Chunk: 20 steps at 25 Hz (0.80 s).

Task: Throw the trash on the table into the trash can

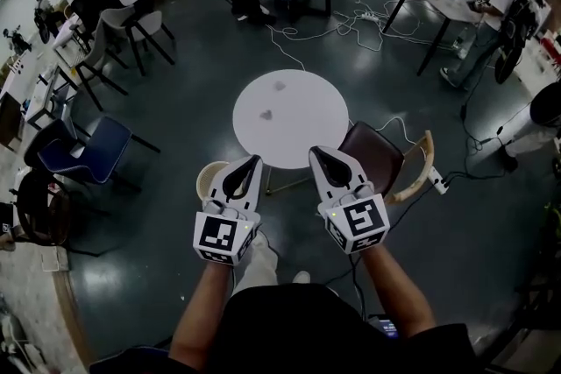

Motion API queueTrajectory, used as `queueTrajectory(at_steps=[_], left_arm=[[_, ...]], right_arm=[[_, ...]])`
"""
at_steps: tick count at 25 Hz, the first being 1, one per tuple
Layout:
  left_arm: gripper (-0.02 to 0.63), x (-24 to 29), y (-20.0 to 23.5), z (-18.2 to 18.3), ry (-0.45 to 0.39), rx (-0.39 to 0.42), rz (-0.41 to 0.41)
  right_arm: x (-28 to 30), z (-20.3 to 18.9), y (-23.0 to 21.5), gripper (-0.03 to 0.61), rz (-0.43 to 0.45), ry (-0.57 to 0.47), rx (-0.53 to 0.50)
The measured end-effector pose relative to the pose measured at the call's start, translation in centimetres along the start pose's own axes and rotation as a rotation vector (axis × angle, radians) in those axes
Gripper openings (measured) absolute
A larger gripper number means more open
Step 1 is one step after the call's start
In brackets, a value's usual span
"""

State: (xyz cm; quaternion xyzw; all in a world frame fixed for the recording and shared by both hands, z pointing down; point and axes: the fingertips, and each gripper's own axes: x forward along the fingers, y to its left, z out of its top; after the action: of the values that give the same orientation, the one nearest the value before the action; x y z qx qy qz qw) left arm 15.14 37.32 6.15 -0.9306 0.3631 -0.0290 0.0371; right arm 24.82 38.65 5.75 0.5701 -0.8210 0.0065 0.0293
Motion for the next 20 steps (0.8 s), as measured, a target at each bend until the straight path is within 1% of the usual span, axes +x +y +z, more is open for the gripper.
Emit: queueTrajectory(at_steps=[10,20], left_arm=[[0.015,6.1,6.5,-2.2,0.027,-0.022,-0.028],[0.015,11.3,13.3,-2.7,0.03,-0.038,-0.059]], right_arm=[[8.5,-1.4,-2.8,0.017,-0.018,0.04,0.014],[16.7,-0.7,-5.0,0.017,-0.05,0.055,0.001]])
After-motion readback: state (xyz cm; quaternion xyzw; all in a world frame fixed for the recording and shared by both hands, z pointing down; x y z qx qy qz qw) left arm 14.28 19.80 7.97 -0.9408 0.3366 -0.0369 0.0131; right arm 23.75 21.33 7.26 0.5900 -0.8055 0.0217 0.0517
